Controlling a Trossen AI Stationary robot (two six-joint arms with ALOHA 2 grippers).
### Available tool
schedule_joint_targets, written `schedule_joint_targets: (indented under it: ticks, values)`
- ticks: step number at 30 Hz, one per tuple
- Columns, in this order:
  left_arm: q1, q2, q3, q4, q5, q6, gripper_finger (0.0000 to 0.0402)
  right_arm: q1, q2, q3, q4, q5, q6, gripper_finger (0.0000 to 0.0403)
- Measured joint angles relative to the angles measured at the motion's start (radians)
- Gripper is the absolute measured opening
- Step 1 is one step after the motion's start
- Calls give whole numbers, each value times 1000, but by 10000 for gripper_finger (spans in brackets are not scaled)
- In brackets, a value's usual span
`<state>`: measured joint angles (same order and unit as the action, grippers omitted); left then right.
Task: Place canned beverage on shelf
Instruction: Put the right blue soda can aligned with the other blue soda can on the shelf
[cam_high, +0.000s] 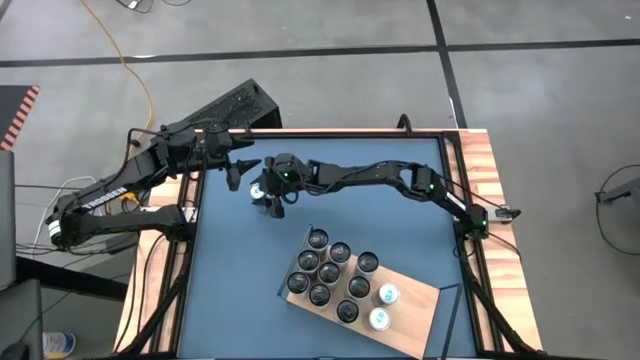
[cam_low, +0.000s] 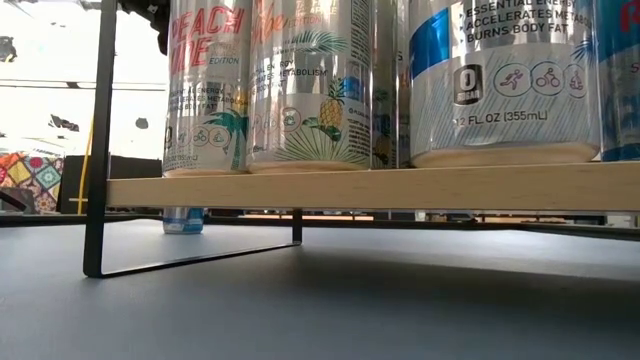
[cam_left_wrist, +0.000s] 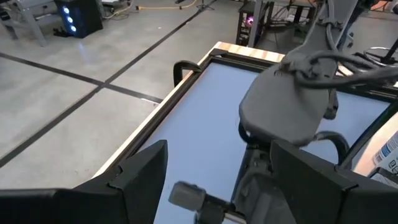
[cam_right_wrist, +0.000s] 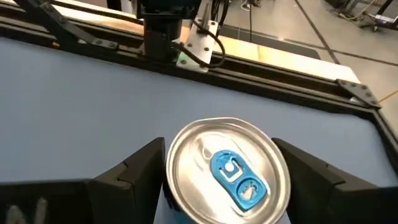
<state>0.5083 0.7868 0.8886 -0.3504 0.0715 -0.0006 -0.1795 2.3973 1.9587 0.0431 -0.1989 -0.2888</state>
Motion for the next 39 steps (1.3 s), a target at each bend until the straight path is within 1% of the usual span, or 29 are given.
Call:
schedule_joint_targets:
  ticks: [6, 8, 10, 13, 15, 19, 22, 25, 29, 32, 36, 39]
  values:
    - [0, 0, 0, 0, 0, 11, 270, 4, 15, 0, -18, -2, 3, 269]
    - [0, 0, 0, 0, -1, 12, 270, 6, 15, 0, -26, 0, 3, 263]
    - [0, 0, 0, 0, -2, 12, 270, 9, 14, 0, -31, 6, 3, 248]
    - [0, 0, 0, 1, -5, 12, 270, 10, 14, 0, -31, 10, 5, 215]
    - [0, 0, 0, 2, -5, 12, 270, 10, 14, 0, -32, 18, 41, 201]
    - [0, 0, 0, 1, -5, 7, 270, 9, 14, 0, -34, 71, 147, 201]
    - [0, 0, 0, 1, -5, 6, 270, 10, -2, 0, -59, 101, 193, 201]
    - [0, 0, 0, 1, -4, 6, 270, 7, -34, -2, -125, 115, 202, 206]
    - [0, 0, 0, 1, -4, 5, 270, 6, -103, -1, -221, 199, 164, 216]
    - [0, 0, 0, 1, -4, 5, 270, -1, -147, -1, -319, 201, 143, 209]
    - [0, 0, 0, 1, -4, 4, 270, -13, -211, -3, -537, 201, 76, 205]
    - [0, 0, 0, 1, -4, 4, 270, -31, -277, -1, -673, 198, 58, 213]
